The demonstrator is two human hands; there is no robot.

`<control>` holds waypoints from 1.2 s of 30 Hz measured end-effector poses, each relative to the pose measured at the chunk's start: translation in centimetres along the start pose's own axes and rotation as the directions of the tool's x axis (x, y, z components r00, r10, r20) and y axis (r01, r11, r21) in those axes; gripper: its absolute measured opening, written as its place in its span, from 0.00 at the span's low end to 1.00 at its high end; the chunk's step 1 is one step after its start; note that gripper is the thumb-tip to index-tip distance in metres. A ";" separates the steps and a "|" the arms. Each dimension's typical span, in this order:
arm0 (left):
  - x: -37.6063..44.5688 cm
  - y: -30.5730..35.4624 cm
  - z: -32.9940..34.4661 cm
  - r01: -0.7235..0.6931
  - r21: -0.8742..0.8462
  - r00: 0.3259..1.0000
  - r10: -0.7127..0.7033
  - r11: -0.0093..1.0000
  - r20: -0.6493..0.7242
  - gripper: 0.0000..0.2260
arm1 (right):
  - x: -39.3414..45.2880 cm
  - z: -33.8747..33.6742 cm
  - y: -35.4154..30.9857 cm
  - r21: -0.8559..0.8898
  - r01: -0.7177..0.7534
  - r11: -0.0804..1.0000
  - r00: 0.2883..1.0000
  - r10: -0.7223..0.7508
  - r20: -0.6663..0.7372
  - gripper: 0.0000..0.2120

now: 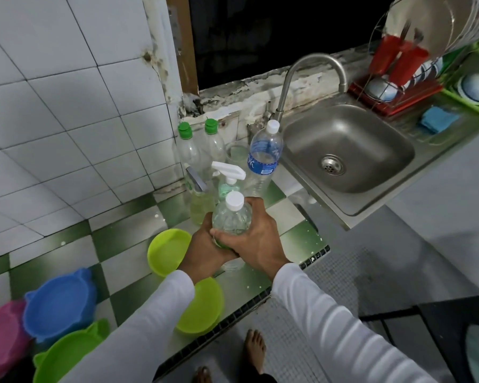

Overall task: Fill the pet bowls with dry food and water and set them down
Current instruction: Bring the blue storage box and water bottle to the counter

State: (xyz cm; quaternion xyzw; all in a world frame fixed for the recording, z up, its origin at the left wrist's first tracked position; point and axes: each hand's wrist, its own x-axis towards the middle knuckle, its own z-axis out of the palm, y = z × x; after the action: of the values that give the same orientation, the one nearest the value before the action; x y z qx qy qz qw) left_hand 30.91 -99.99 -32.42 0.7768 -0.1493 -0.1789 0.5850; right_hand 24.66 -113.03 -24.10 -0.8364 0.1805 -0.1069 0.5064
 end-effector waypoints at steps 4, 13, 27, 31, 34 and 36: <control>0.2 -0.4 0.1 0.019 -0.017 1.000 -0.019 1.000 -0.002 0.41 | 0.4 0.1 0.3 0.004 -0.010 1.000 1.000 0.010 0.013 0.39; 0.1 -0.4 0.1 0.019 0.021 1.000 -0.019 1.000 0.010 0.40 | 0.8 0.2 0.6 -0.019 -0.052 0.998 0.997 0.052 0.050 0.38; -0.6 0.2 -0.1 0.032 0.036 0.999 -0.033 0.999 0.035 0.38 | 0.4 -0.1 1.3 -0.028 -0.039 0.999 0.996 0.041 0.078 0.46; -0.7 0.2 -0.2 0.042 0.049 0.998 -0.043 0.998 0.037 0.37 | 0.2 -0.1 1.3 -0.024 -0.040 0.999 0.996 0.042 0.076 0.46; -1.0 0.5 -0.2 0.027 0.070 0.999 -0.029 0.997 0.042 0.35 | 0.1 -0.3 1.3 -0.019 -0.043 0.999 0.996 0.044 0.075 0.47; -1.1 0.7 -0.3 0.018 0.089 0.998 -0.022 0.996 0.052 0.35 | 0.0 -0.4 1.3 -0.022 -0.044 0.999 0.996 0.045 0.077 0.47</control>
State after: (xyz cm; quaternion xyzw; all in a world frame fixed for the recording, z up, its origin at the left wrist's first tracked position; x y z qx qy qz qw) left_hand 30.04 -99.46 -31.60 0.7985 -0.1648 -0.1984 0.5439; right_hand 24.24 -113.85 -25.09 -0.8409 0.1804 -0.0611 0.5066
